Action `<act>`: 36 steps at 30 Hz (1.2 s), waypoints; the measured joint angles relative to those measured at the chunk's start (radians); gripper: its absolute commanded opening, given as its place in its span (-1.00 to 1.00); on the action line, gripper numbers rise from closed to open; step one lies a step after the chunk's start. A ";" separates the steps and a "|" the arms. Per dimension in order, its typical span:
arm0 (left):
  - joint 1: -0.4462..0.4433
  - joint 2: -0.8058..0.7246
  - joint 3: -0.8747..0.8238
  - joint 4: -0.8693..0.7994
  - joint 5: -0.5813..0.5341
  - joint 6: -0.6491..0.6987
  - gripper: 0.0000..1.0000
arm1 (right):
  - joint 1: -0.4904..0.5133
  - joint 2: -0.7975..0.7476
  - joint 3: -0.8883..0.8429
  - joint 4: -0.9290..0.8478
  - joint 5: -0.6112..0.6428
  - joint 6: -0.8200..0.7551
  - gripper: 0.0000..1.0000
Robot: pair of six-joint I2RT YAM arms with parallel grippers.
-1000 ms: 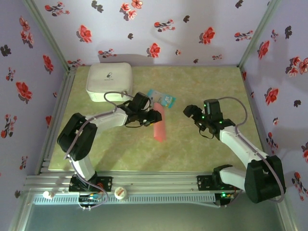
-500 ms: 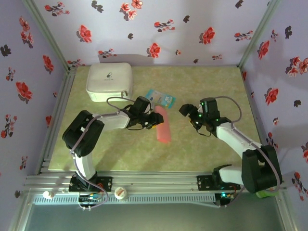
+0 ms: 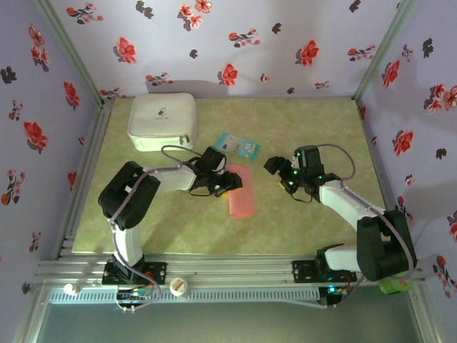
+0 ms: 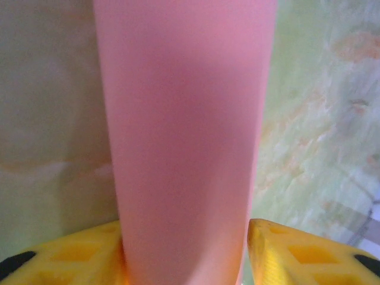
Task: Fold a paper plane with a square sheet of paper (pick it up from the middle)
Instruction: First fold the square sheet of paper in half at the center of the table.
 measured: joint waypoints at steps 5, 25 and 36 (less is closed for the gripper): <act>-0.006 0.000 0.060 -0.096 -0.055 0.042 0.24 | 0.000 0.008 0.003 -0.002 0.000 -0.004 0.63; -0.024 -0.001 0.103 -0.255 -0.170 0.119 0.27 | 0.015 0.069 0.021 -0.003 -0.028 -0.015 0.55; -0.031 0.017 0.135 -0.295 -0.183 0.143 0.34 | 0.082 0.195 0.049 0.011 -0.077 -0.041 -0.54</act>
